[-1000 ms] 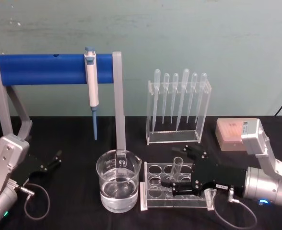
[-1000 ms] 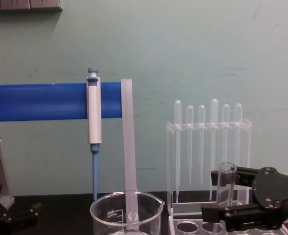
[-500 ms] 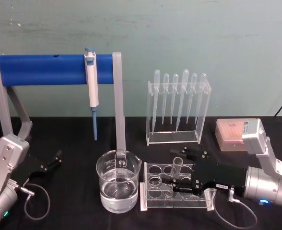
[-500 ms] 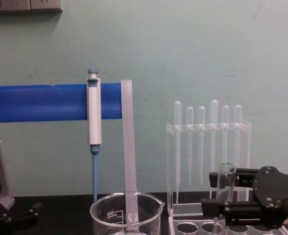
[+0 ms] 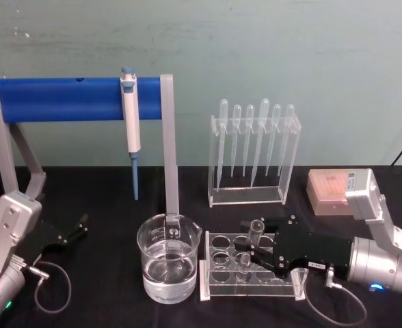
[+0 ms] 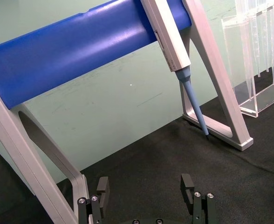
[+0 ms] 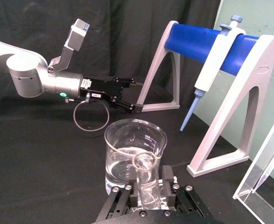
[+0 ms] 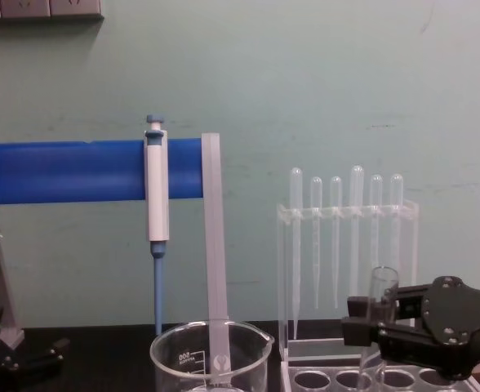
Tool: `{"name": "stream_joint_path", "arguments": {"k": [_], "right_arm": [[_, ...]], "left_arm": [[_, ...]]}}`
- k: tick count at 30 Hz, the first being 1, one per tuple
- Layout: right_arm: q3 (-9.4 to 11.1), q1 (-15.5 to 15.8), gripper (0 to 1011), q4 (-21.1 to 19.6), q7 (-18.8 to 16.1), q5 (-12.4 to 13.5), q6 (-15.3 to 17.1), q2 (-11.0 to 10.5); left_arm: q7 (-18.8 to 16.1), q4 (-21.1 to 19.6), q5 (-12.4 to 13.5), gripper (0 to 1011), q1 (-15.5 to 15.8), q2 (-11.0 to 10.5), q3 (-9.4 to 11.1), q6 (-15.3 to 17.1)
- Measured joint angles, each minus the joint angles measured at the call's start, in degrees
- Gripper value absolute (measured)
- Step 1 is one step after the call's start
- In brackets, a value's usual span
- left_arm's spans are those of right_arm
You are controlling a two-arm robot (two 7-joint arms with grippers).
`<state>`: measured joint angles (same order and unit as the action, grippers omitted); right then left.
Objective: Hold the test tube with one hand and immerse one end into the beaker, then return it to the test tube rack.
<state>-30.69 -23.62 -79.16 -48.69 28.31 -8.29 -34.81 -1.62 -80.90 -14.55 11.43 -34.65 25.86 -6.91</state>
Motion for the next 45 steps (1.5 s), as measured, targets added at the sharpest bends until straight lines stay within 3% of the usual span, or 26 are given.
{"name": "stream_joint_path", "arguments": {"k": [4,16,22,33,45], "right_arm": [[0.0,0.0,229,0.0,0.0,0.0,0.0,0.0],[0.2,-0.2,225,-0.7,0.9,0.0,0.5,-0.4],[0.6,-1.4,225,-2.1,1.5,1.1,3.7,-1.0],[0.3,-5.8,225,-6.1,1.8,5.0,12.6,-2.4],[-0.5,-11.1,225,-7.7,2.5,8.0,17.4,-2.1]], "left_arm": [[0.0,0.0,0.0,1000,0.0,0.0,0.0,0.0],[0.0,0.0,0.0,1000,0.0,0.0,0.0,0.0],[0.0,0.0,0.0,1000,0.0,0.0,0.0,0.0],[0.0,0.0,0.0,1000,0.0,0.0,0.0,0.0],[0.0,0.0,0.0,1000,0.0,0.0,0.0,0.0]]}}
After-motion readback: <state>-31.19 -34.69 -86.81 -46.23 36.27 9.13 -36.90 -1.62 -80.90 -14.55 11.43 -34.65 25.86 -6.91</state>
